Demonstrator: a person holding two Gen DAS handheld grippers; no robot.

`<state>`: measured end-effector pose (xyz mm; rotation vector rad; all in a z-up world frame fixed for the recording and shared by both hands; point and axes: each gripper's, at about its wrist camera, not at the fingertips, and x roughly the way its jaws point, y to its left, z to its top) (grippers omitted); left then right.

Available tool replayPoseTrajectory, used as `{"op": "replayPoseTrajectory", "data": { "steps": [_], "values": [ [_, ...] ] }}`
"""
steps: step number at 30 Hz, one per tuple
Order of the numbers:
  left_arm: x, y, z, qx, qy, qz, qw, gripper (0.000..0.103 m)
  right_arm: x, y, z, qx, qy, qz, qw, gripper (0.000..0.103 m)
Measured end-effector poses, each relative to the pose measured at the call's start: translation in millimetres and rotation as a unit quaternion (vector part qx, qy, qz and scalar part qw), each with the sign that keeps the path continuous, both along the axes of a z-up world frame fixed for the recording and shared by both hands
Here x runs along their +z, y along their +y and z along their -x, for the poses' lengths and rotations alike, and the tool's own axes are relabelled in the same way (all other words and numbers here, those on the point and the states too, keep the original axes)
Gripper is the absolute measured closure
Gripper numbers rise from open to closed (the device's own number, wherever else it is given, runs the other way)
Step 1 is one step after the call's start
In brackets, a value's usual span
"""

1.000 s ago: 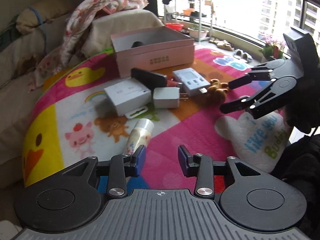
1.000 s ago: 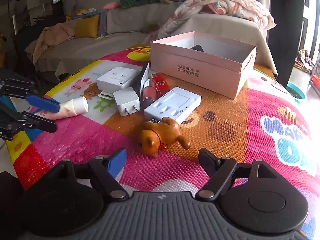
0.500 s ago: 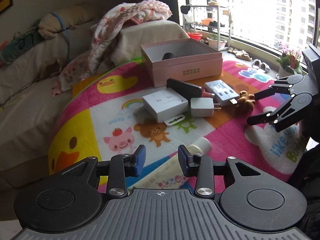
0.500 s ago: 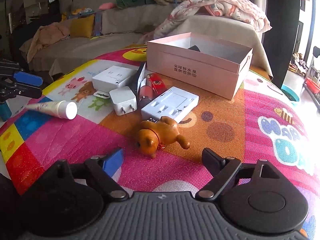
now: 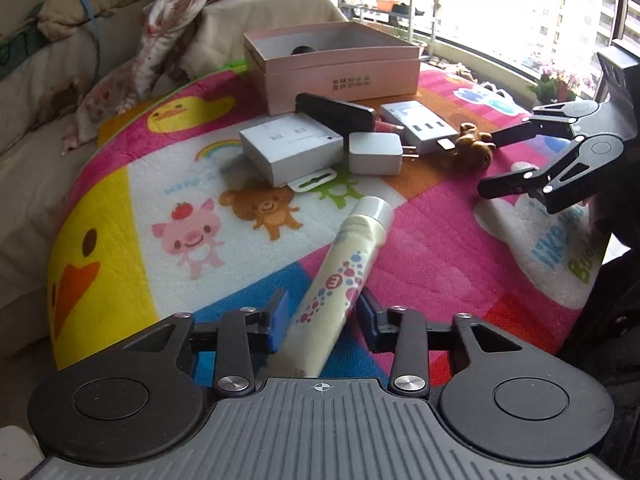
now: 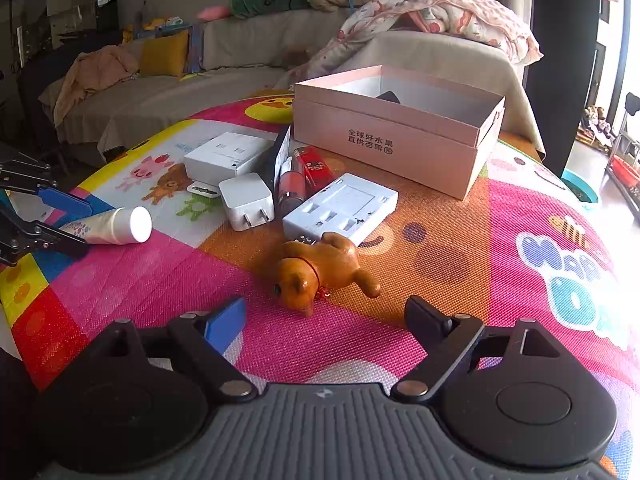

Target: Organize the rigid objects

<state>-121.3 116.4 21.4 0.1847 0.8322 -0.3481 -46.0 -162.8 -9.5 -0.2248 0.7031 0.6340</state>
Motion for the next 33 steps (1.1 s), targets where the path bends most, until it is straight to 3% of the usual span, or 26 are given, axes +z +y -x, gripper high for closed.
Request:
{"op": "replayPoseTrajectory", "data": {
  "steps": [3, 5, 11, 15, 21, 25, 29, 33],
  "values": [
    [-2.0, -11.9, -7.4, -0.005, -0.01, 0.018, 0.9998, 0.08, -0.5, 1.9, -1.5, 0.01, 0.009, 0.002, 1.0, 0.008],
    [-3.9, -22.3, -14.3, -0.001, -0.021, 0.025, 0.9995, 0.08, -0.9, 4.5, -3.5, 0.024, 0.021, 0.006, 0.999, 0.0],
    [-13.4, -50.7, -43.5, 0.052, -0.042, 0.092, 0.9935, 0.078, -0.9, 5.2, -1.8, 0.029, 0.019, 0.011, 0.999, 0.0],
    [-13.6, -60.8, -52.0, 0.053, -0.029, 0.12, 0.9909, 0.057, 0.3, 2.0, 0.1, 0.022, 0.017, 0.002, 1.0, 0.001],
    [-17.5, -58.7, -50.6, 0.075, -0.029, 0.148, 0.9857, 0.053, 2.8, -3.9, -4.0, -0.019, 0.009, -0.014, 1.0, 0.014],
    [-16.2, -63.1, -50.1, 0.064, -0.033, 0.127, 0.9893, 0.055, 4.8, -1.6, -12.6, -0.036, 0.008, -0.011, 0.999, 0.02],
    [-13.0, -69.0, -51.6, 0.083, -0.029, 0.106, 0.9905, 0.06, 7.7, 3.7, -20.0, -0.05, 0.003, -0.003, 0.999, 0.045],
    [-13.7, -72.2, -47.5, 0.086, -0.042, 0.102, 0.9902, 0.062, 10.4, 7.6, -11.4, -0.048, -0.004, 0.016, 0.999, 0.045]
  ]
}}
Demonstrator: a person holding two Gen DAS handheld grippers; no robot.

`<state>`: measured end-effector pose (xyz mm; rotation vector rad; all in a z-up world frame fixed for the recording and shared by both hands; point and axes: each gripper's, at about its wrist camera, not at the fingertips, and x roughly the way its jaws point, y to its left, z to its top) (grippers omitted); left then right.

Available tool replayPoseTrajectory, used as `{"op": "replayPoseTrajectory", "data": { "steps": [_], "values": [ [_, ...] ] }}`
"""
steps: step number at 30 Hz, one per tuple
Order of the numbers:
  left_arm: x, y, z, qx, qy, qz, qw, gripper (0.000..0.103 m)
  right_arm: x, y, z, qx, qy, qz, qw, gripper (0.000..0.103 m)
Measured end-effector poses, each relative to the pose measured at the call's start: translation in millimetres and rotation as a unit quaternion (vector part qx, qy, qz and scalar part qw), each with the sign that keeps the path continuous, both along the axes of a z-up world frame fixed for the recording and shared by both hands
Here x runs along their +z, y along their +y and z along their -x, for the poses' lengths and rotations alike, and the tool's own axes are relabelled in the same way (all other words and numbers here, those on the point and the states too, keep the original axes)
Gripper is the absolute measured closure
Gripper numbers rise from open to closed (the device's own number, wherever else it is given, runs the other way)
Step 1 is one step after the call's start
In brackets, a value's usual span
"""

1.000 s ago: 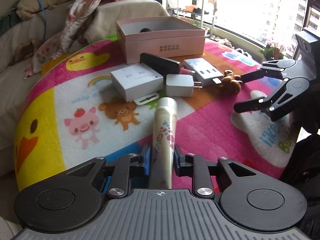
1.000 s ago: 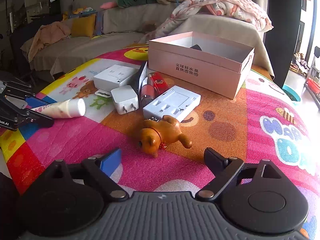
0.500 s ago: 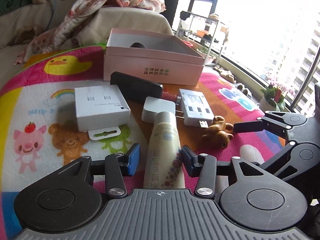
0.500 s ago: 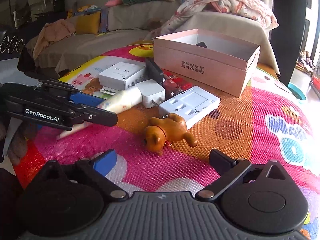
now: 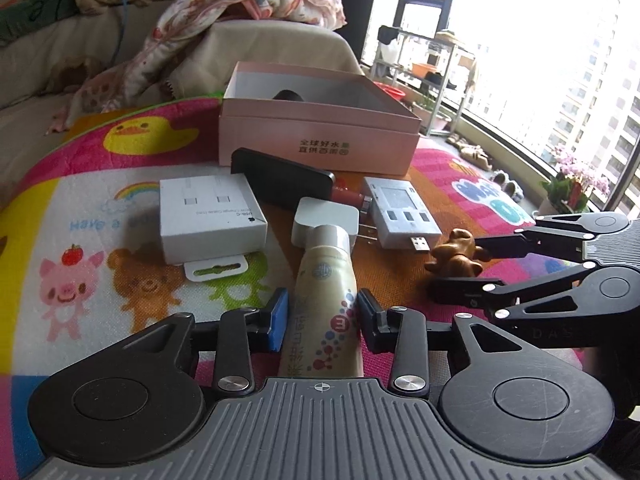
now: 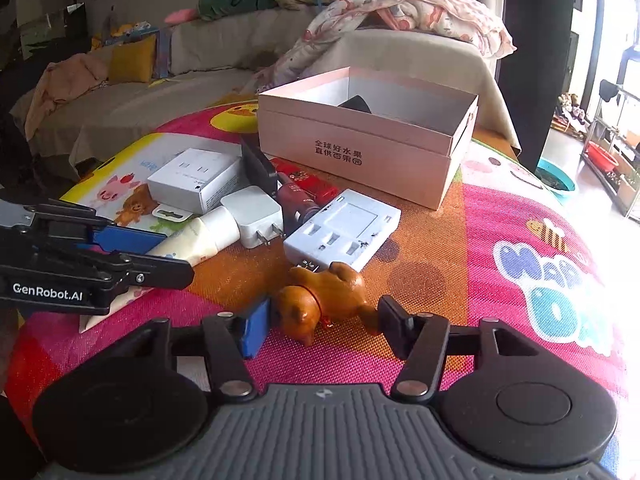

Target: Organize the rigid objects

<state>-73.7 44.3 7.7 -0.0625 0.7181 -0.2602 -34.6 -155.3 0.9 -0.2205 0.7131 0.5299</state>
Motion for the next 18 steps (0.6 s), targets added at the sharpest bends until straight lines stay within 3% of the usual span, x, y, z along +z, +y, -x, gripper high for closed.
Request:
{"op": "replayPoseTrajectory", "data": {
  "steps": [9, 11, 13, 18],
  "values": [
    [4.8, -18.2, 31.7, -0.058, 0.001, -0.023, 0.9981, 0.062, 21.9, -16.7, 38.3, 0.001, -0.033, 0.009, 0.999, 0.045],
    [12.9, -19.0, 35.4, -0.067, -0.006, -0.019, 0.9975, 0.074, 31.1, -20.9, 43.6, 0.001, -0.042, 0.002, 0.999, 0.045],
    [29.6, -16.5, 33.9, -0.068, -0.026, -0.009, 0.9973, 0.09, 44.7, -22.1, 45.7, 0.0, -0.059, -0.003, 0.998, 0.045],
    [83.2, -2.0, 8.6, -0.052, -0.105, 0.015, 0.993, 0.09, 85.9, -18.4, 35.3, -0.008, -0.127, -0.017, 0.992, 0.046]
  ]
}}
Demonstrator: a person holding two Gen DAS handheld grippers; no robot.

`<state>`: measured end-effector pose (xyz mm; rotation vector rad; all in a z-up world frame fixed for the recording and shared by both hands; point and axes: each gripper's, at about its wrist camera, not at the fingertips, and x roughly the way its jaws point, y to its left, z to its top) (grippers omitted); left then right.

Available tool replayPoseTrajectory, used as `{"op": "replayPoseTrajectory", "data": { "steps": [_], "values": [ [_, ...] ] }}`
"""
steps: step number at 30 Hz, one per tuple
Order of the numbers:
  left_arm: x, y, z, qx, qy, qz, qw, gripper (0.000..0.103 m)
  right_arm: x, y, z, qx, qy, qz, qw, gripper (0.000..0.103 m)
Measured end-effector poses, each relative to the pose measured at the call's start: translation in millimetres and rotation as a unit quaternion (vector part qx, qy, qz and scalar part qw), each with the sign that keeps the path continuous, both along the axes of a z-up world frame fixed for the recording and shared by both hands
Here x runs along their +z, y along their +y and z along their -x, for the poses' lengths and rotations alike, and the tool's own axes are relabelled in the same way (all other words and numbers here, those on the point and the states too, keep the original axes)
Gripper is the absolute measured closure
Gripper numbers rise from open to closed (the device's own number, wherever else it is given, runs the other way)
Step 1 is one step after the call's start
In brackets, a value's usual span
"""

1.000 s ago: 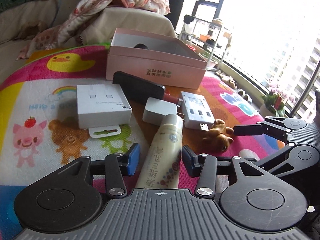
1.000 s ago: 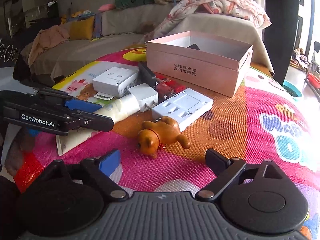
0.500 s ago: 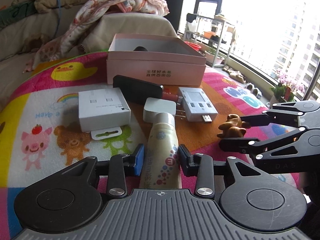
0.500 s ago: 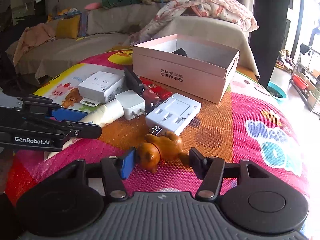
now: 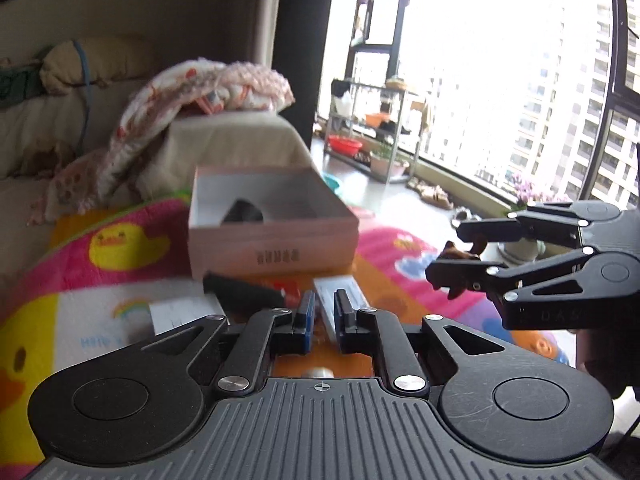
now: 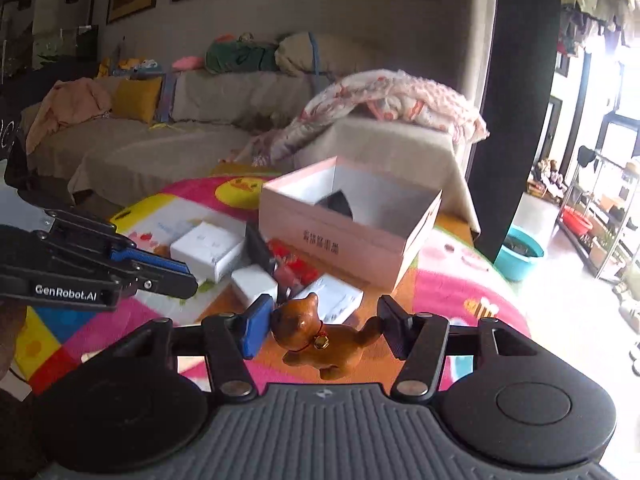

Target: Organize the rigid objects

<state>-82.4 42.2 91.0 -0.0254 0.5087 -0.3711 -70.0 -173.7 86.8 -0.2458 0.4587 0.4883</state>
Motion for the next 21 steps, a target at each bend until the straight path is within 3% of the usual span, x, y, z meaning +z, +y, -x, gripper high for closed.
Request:
{"op": "replayPoseTrajectory", "data": {
  "steps": [4, 6, 9, 14, 16, 21],
  "values": [
    [9.3, 12.5, -9.6, -0.002, 0.011, 0.033, 0.9994, 0.09, 14.1, -0.5, -13.4, -0.017, -0.011, -0.016, 1.0, 0.046],
    [1.5, 15.3, -1.0, -0.003, 0.02, 0.026, 0.9994, 0.088, 8.0, -1.9, -12.7, -0.013, -0.002, -0.015, 1.0, 0.046],
    [-21.1, 14.7, 12.5, -0.001, 0.056, -0.003, 0.9984, 0.087, -14.6, -2.4, -11.8, -0.012, 0.025, 0.001, 1.0, 0.046],
    [-60.2, 5.9, 21.8, -0.005, 0.114, -0.015, 0.9933, 0.086, -59.6, -3.5, -18.4, -0.034, 0.077, 0.017, 0.996, 0.046],
    [-67.6, -1.1, 21.1, -0.005, 0.115, -0.023, 0.9931, 0.07, -71.6, -2.1, -19.1, -0.041, 0.085, 0.024, 0.995, 0.046],
    [-80.1, -19.8, 11.1, -0.01, 0.128, -0.037, 0.991, 0.066, -82.6, -0.1, -10.8, -0.036, 0.071, 0.041, 0.996, 0.045]
  ]
}}
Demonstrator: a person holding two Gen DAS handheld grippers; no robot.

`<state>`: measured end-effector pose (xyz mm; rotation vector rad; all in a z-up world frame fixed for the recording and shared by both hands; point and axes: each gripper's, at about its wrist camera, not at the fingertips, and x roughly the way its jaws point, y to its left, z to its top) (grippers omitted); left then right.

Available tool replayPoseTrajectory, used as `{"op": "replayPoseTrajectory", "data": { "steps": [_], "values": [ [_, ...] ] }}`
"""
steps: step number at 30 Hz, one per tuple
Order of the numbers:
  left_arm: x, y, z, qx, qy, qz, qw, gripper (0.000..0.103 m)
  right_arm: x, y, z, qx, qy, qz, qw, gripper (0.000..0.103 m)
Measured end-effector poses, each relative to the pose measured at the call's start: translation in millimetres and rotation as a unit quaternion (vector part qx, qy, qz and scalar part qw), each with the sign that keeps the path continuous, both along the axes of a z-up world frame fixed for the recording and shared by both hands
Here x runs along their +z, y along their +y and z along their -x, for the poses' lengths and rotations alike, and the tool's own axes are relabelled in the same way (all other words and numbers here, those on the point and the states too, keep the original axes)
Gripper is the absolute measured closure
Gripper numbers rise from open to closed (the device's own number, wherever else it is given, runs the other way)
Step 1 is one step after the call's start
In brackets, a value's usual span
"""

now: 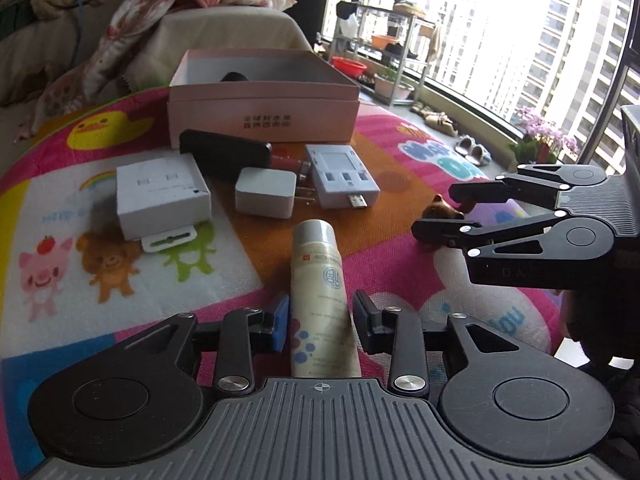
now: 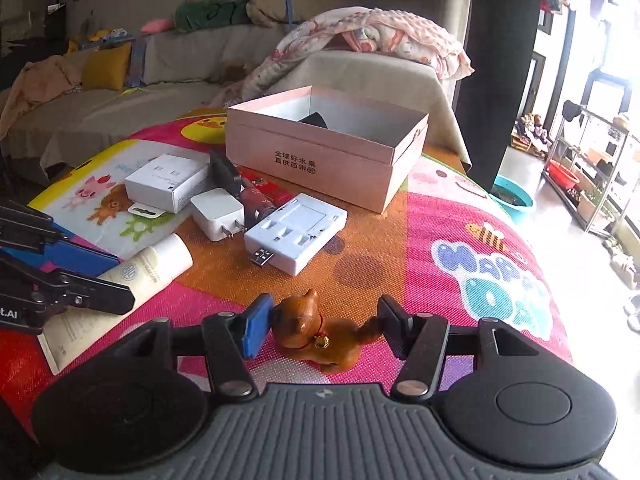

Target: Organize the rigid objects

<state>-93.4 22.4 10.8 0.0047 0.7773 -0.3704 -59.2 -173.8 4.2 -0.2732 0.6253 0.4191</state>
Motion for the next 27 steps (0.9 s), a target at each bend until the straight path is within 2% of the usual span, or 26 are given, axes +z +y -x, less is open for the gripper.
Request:
{"op": "replayPoseTrajectory", "data": {
  "steps": [2, 4, 6, 8, 13, 14, 17, 23, 27],
  "values": [
    [-1.0, -6.0, -3.3, 0.005, -0.011, -0.009, 0.9999, 0.066, -4.5, -0.3, 1.8, 0.002, 0.004, 0.003, 1.0, 0.045],
    [-1.6, -7.7, -8.9, 0.012, -0.017, -0.001, 0.9998, 0.066, -10.0, -2.9, 1.1, -0.002, 0.009, -0.004, 1.0, 0.045],
    [-4.5, -9.8, -12.5, 0.014, -0.025, -0.003, 0.9996, 0.066, -11.0, -5.9, 0.0, -0.007, 0.009, -0.013, 1.0, 0.04],
    [-6.5, -14.0, -10.4, 0.01, -0.037, -0.015, 0.9992, 0.066, -11.2, -8.9, -2.4, -0.013, 0.013, -0.02, 1.0, 0.036],
    [-6.7, -16.3, 0.9, -0.01, -0.049, -0.042, 0.9979, 0.07, -11.7, -9.8, -2.4, -0.015, 0.016, -0.025, 0.999, 0.036],
    [-6.7, -14.5, 3.6, -0.013, -0.049, -0.042, 0.9978, 0.07, -11.2, -9.0, -2.3, -0.014, 0.017, -0.024, 0.999, 0.037],
    [-7.7, -10.4, 11.7, -0.019, -0.053, -0.039, 0.9977, 0.07, -9.2, -7.1, -0.6, -0.007, 0.025, -0.028, 0.999, 0.046],
    [-5.3, -1.4, 20.3, -0.029, -0.05, -0.011, 0.9982, 0.071, -6.6, -5.5, 2.3, -0.002, 0.033, -0.023, 0.999, 0.046],
    [16.7, 7.8, 7.1, -0.034, -0.057, 0.031, 0.9973, 0.071, 8.7, -6.9, -1.2, 0.001, 0.029, -0.03, 0.999, 0.047]
  ]
}}
